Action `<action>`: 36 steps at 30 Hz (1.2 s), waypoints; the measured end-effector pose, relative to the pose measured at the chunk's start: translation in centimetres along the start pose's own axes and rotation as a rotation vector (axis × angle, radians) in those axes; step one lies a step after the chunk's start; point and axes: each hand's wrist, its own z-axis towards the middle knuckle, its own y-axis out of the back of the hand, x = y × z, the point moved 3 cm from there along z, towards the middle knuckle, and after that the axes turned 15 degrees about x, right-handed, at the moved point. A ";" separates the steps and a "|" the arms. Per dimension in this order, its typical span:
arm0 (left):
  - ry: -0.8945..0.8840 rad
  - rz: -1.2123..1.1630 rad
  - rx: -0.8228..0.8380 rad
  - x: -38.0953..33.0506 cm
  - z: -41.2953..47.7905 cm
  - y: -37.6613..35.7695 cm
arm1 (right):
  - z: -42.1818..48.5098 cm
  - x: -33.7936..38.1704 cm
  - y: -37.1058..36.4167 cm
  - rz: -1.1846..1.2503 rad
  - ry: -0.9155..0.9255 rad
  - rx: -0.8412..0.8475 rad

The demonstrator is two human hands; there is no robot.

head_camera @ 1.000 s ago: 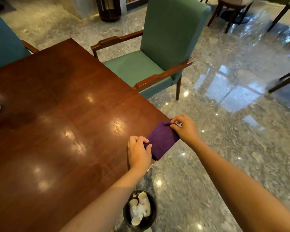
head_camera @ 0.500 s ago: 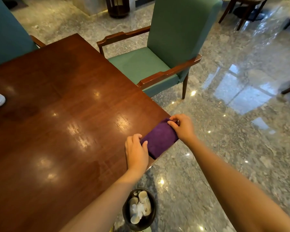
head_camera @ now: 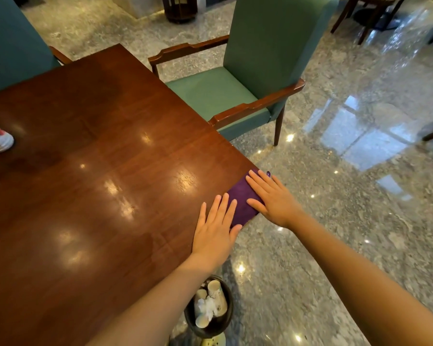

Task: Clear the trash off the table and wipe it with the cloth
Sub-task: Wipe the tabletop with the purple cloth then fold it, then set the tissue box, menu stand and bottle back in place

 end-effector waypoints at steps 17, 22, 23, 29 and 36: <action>0.145 -0.247 0.491 22.7 -13.2 9.9 | 6.2 20.0 13.8 -0.052 0.159 0.520; 0.302 -0.275 0.496 29.9 -20.8 13.3 | 9.1 30.1 17.7 -0.122 0.235 0.530; 0.332 -0.277 0.484 31.4 -22.5 13.8 | 9.8 32.3 18.1 -0.146 0.246 0.530; 0.468 -0.343 0.403 40.6 -31.4 14.3 | 12.5 45.1 19.5 -0.215 0.292 0.544; 0.590 -0.380 0.226 53.2 -37.1 12.2 | 17.4 57.4 19.3 -0.166 0.323 0.508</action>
